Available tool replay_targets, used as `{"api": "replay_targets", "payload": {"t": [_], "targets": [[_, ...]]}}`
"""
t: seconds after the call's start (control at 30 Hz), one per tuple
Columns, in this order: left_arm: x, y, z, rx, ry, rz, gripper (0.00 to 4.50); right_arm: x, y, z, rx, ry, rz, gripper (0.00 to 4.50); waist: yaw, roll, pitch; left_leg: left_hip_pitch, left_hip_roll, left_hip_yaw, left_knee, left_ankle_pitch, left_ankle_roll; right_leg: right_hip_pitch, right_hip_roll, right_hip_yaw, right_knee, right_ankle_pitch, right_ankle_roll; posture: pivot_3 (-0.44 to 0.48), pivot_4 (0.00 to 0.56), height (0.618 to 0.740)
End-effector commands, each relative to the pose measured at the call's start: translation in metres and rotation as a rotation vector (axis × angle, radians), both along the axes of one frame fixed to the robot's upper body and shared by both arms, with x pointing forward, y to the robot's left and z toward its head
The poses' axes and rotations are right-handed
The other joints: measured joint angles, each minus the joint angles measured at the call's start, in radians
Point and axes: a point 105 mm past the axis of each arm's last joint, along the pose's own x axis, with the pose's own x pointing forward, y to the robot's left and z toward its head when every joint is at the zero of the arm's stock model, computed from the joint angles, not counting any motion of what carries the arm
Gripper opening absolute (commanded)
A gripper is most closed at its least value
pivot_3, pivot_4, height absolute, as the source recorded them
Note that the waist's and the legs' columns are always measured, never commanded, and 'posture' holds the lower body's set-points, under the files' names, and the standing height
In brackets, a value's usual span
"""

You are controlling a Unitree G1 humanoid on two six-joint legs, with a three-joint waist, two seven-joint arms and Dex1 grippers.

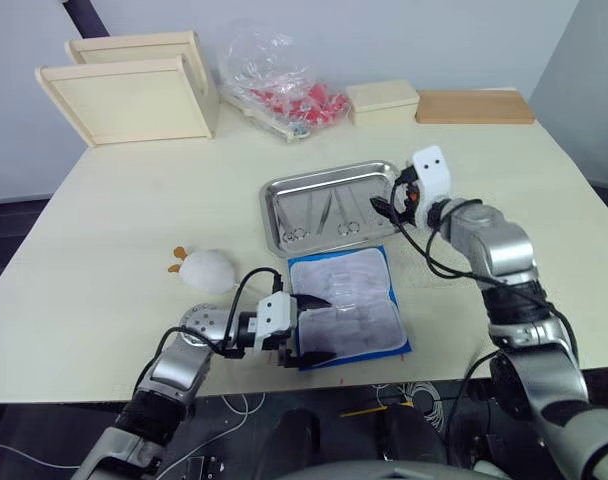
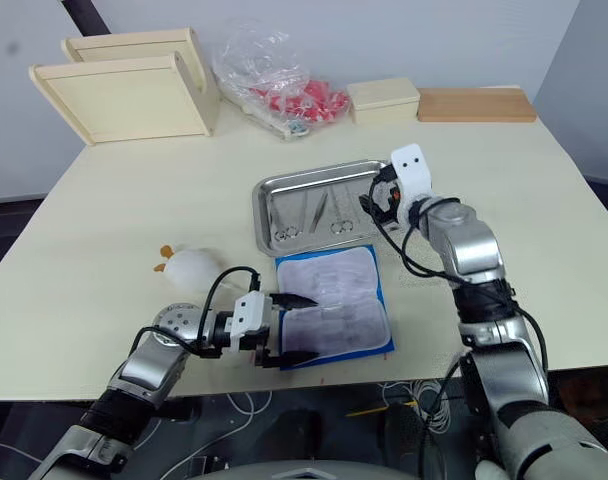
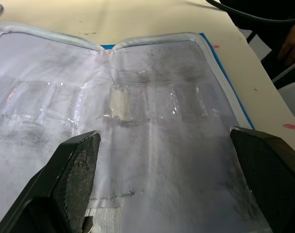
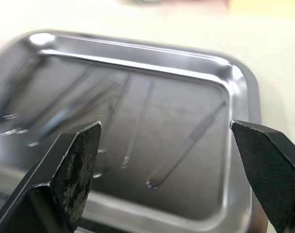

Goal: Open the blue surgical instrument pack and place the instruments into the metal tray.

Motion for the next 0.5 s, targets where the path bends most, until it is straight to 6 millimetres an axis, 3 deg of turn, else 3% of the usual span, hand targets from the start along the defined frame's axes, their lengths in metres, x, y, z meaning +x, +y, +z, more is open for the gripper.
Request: {"api": "replay_targets", "payload": {"t": [0.03,0.2,0.5], "targets": [[-0.009,0.007,-0.016,0.025,0.076,0.022,4.50,-0.016,-0.001,0.029,0.041,-0.131,0.078,4.45,-0.003,0.000,0.000,0.000,0.000,0.000,0.000,0.000,0.000,0.000,0.000,0.000,0.000,0.000,0.000,0.000,0.150,0.740],[-0.003,0.006,0.010,-0.062,0.011,0.044,4.50,-0.034,-0.019,0.030,0.056,-0.194,0.118,4.45,-0.002,-0.003,0.003,-0.001,0.001,0.000,0.000,0.000,0.000,-0.002,0.001,0.000,0.000,0.000,0.000,0.000,0.150,0.740],[0.018,0.020,0.082,-0.281,-0.080,0.216,4.50,-0.072,-0.048,0.034,0.151,-0.255,0.222,4.45,0.004,-0.013,0.018,-0.003,0.003,-0.004,0.000,0.000,0.000,-0.003,0.000,0.000,0.000,0.000,0.000,0.000,0.150,0.740]]}}
